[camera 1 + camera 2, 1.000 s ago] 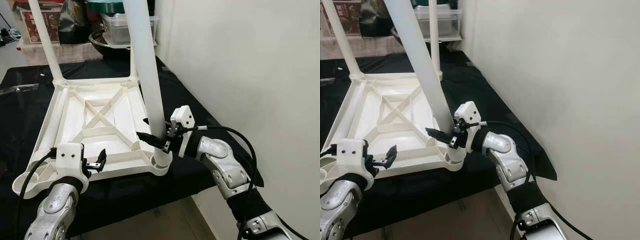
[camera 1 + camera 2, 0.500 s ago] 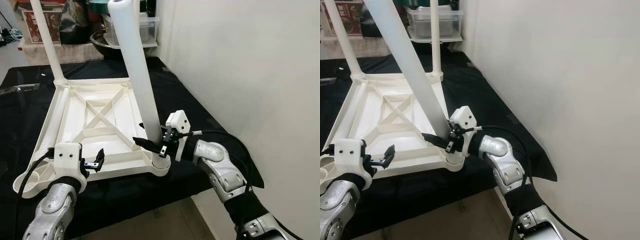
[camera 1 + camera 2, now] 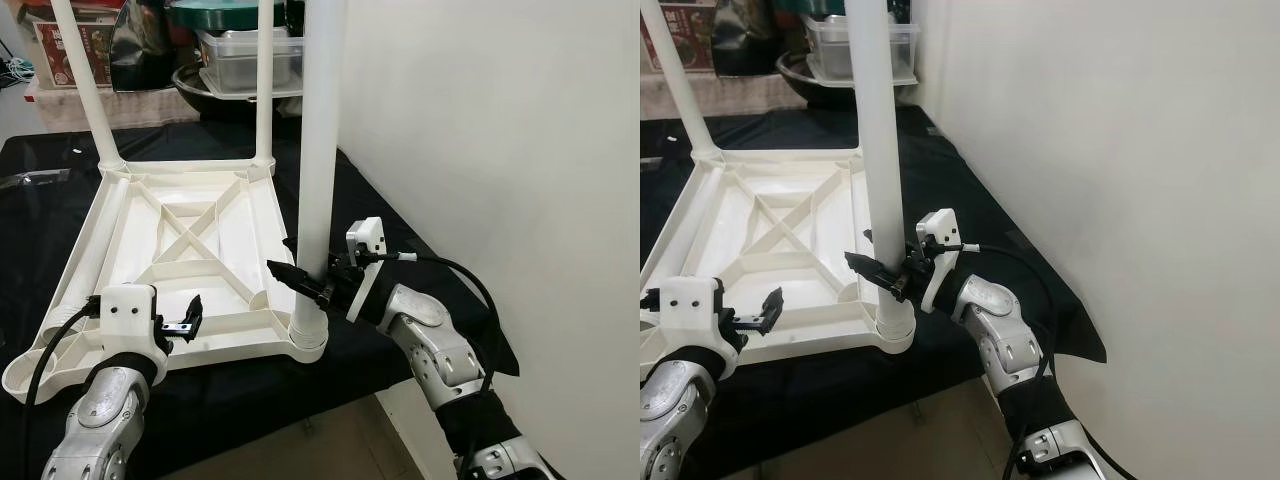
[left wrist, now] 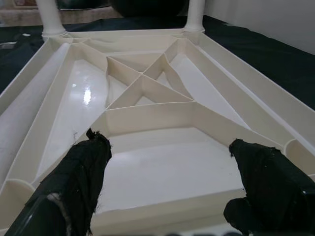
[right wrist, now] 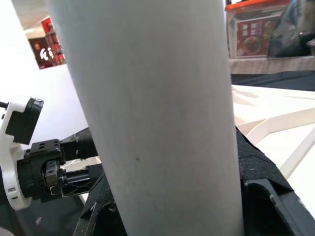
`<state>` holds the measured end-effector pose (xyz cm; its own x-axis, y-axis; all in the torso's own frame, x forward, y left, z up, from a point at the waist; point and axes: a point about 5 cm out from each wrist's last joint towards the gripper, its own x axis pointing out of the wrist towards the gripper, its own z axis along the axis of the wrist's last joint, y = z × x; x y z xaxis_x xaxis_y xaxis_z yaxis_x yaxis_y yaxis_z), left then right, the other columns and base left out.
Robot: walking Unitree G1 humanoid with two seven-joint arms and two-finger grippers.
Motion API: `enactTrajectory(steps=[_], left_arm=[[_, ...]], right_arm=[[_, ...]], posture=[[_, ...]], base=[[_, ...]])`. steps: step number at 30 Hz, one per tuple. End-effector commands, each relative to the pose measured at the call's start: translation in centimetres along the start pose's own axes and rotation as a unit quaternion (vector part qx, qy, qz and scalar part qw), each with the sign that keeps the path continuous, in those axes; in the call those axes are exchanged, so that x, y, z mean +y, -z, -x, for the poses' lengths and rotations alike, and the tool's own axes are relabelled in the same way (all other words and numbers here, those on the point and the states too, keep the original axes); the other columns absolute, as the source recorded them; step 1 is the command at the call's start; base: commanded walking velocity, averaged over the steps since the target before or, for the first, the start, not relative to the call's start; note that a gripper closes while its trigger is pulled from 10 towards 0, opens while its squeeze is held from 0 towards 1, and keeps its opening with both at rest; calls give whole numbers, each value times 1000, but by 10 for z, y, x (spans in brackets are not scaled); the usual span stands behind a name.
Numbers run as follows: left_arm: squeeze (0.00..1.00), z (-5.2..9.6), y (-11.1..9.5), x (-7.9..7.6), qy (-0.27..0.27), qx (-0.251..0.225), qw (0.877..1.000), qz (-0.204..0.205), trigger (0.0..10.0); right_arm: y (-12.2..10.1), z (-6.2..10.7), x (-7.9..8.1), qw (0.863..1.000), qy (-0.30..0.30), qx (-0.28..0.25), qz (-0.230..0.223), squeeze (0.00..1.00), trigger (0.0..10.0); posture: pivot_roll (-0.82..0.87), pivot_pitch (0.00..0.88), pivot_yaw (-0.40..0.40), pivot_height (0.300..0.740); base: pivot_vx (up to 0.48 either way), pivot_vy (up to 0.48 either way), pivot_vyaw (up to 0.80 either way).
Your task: Building children table
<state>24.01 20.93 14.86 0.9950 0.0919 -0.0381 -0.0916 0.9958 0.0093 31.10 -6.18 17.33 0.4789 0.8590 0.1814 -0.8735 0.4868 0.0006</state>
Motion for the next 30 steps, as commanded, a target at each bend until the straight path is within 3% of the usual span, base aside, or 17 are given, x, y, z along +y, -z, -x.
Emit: enactTrajectory(steps=[1, 5, 9, 10, 11, 12, 13, 14, 16, 17, 19, 20, 22, 23, 24, 26, 30], left_arm=[[0, 2, 1, -2, 1, 5, 1000, 5, 10000], [0, 3, 1, -1, 1, 6, 1000, 3, 10000], [0, 3, -1, 1, -2, 2, 1000, 0, 10000], [0, 3, -1, 2, -3, 2, 1000, -1, 10000], [0, 3, -1, 2, -3, 2, 1000, -1, 10000], [0, 3, 0, 2, -4, 4, 1000, -1, 10000], [0, 3, 0, 2, -4, 4, 1000, -1, 10000], [0, 3, 0, 2, -5, 5, 1000, -1, 10000], [0, 3, 0, 2, -5, 5, 1000, -1, 10000], [0, 3, 1, 2, -6, 6, 1000, -1, 10000], [0, 3, 1, 2, -6, 6, 1000, -1, 10000], [0, 3, 0, 2, -7, 6, 1000, -2, 10000], [0, 3, 0, 2, -7, 6, 1000, -2, 10000], [0, 2, 0, 2, -7, 6, 1000, -2, 10000], [0, 2, 0, 2, -7, 6, 1000, -2, 10000], [0, 2, -1, 6, -14, 7, 1000, -7, 10000], [0, 1, -1, 8, -18, 7, 1000, -9, 10000]], right_arm=[[24, 3, 7, 998, 4, 41, -45, 0, 10000], [32, 5, 6, 997, 37, 59, -45, 0, 10000], [36, 6, 0, 991, 121, 58, -15, 0, 10000], [38, 7, -5, 984, 165, 72, 1, 0, 10000], [38, 7, -5, 984, 165, 72, 1, 0, 10000], [42, 10, -15, 968, 235, 89, -1, 0, 10000], [42, 10, -15, 968, 235, 89, -1, 0, 10000], [48, 17, -28, 941, 316, 118, -2, 0, 10000], [48, 17, -28, 941, 316, 118, -2, 0, 10000], [62, 30, -44, 891, 422, 164, -31, 0, 10000], [62, 30, -44, 891, 422, 164, -31, 0, 10000], [65, 40, -55, 862, 474, 176, -35, 0, 10000], [65, 40, -55, 862, 474, 176, -35, 0, 10000], [63, 47, -62, 841, 512, 171, -36, 0, 10000], [63, 47, -62, 841, 512, 171, -36, 0, 10000], [57, 52, -66, 824, 549, 134, -40, 0, 10000], [56, 49, -62, 831, 543, 111, -51, 0, 10000]], posture=[[133, 0, -105, 740], [135, 0, -103, 740], [138, 0, -102, 740], [138, 0, -99, 740], [138, 0, -99, 740], [133, 0, -97, 740], [133, 0, -97, 740], [136, 0, -98, 740], [136, 0, -98, 740], [135, 0, -95, 740], [135, 0, -95, 740], [143, 0, -99, 740], [143, 0, -99, 740], [146, 0, -98, 740], [146, 0, -98, 740], [141, 0, -92, 740], [142, 0, -90, 740]], base=[[0, 0, 0], [0, 0, 0], [0, 0, 0], [0, 0, 0], [0, 0, 0], [0, 0, 0], [0, 0, 0], [0, 0, 0], [0, 0, 0], [0, 0, 0], [0, 0, 0], [0, 0, 0], [0, 0, 0], [0, 0, 0], [0, 0, 0], [0, 0, 0], [0, 0, 0]])
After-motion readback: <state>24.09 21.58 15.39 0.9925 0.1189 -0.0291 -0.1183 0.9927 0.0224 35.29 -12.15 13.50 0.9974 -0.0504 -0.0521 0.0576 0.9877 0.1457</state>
